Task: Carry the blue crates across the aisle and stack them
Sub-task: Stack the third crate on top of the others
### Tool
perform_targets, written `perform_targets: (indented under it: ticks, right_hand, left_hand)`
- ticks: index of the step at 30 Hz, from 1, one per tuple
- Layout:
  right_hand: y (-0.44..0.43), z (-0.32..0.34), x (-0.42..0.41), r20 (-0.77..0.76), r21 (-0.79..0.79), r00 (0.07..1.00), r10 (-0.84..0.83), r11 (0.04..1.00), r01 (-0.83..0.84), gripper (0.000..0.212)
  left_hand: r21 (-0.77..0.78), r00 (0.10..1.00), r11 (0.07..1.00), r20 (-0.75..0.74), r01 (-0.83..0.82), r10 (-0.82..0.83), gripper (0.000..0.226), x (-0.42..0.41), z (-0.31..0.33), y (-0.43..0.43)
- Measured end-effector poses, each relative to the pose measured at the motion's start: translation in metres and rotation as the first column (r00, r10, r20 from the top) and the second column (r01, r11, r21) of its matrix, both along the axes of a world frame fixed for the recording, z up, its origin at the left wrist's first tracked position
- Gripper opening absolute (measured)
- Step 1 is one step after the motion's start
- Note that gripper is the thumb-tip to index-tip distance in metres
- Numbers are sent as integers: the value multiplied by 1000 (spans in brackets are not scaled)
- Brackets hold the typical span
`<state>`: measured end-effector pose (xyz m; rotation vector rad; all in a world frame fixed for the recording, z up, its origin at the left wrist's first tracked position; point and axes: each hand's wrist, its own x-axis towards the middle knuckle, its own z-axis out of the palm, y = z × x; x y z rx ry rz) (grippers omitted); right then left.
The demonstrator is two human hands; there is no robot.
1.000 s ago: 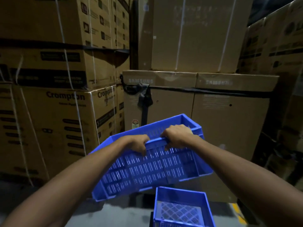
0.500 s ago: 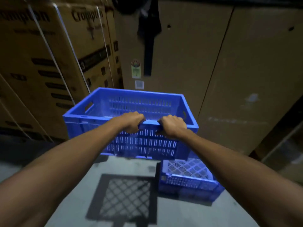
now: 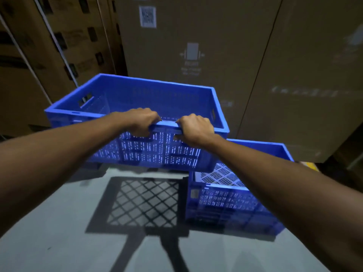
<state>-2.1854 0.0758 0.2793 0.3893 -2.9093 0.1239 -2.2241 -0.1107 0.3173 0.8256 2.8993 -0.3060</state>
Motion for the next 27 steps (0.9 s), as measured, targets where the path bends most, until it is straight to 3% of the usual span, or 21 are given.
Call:
perform_targets:
  ticks: [10, 16, 27]
  right_hand:
    - [3, -85, -13, -9, -82, 999, -46, 996, 45, 32]
    - [15, -86, -11, 68, 74, 997, -46, 996, 41, 37]
    - [75, -97, -2, 37, 23, 995, -95, 995, 94, 34]
  left_hand:
    - [-45, 1000, 999, 3, 6, -6, 15, -13, -72, 11]
    - [41, 996, 999, 87, -5, 1, 21, -16, -112, 20]
    - [26, 996, 998, 67, 63, -65, 20, -12, -107, 77]
